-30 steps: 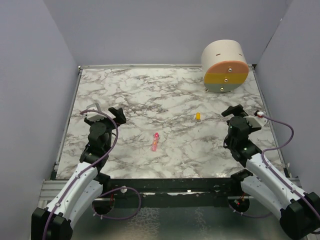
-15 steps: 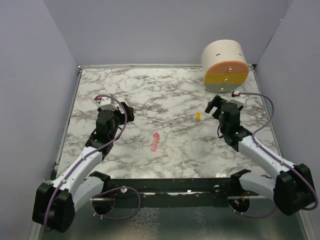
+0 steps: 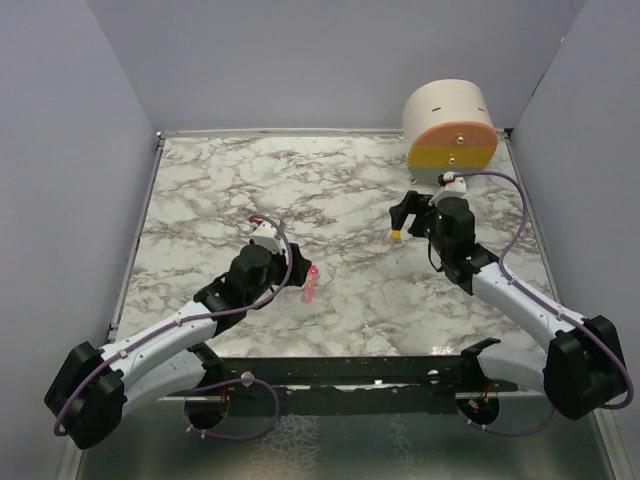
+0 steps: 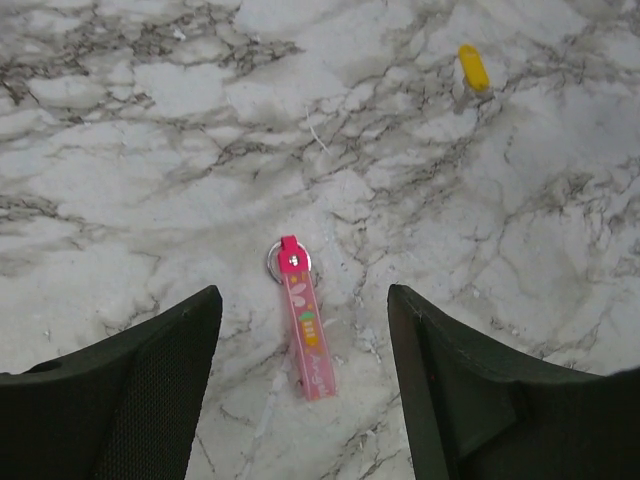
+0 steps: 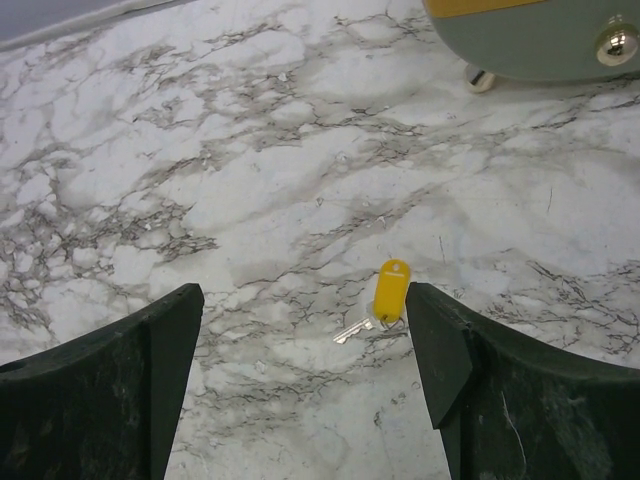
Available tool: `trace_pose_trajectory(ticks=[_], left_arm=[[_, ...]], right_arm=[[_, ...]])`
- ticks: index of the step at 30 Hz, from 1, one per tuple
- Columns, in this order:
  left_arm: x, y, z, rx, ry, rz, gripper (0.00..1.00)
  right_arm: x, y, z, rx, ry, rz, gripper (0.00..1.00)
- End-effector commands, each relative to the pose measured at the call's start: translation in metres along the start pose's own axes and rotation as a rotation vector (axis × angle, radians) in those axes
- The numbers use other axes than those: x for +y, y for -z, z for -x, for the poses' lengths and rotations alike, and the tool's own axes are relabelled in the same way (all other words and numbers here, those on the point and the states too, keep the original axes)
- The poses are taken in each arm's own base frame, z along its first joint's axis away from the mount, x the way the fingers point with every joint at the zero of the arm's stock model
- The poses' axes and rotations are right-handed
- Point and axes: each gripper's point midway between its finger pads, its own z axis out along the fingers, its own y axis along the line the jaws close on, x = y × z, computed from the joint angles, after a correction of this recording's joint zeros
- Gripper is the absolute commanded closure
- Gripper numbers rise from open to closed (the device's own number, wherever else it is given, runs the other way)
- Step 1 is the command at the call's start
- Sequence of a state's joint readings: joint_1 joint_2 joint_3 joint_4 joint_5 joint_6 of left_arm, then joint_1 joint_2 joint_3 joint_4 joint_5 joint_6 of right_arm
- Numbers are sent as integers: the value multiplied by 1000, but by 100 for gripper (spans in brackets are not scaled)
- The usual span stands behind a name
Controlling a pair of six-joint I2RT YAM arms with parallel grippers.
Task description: Put the keys on the keyring
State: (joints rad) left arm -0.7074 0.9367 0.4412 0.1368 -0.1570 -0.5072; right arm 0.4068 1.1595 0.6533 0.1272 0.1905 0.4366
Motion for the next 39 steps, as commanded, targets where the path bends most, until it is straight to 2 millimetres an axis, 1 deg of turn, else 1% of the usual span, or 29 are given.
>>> trace_pose_trajectory(ticks=[1, 6, 11, 21, 27, 39], left_arm=[[4, 2, -33, 67, -35, 59, 31], [-1, -5, -63, 142, -123, 102, 31], [-4, -12, -76, 167, -182, 144, 31], [2, -21, -85, 178, -217, 179, 31], [-1, -27, -88, 184, -226, 176, 40], [-1, -36, -101, 223, -238, 180, 45]], right_arm=[[16, 4, 14, -30, 12, 73, 17], [19, 2, 11, -18, 16, 87, 17], [19, 2, 12, -19, 26, 90, 17], [22, 4, 13, -30, 23, 107, 17], [22, 4, 12, -27, 24, 106, 17], [21, 3, 11, -26, 27, 106, 17]])
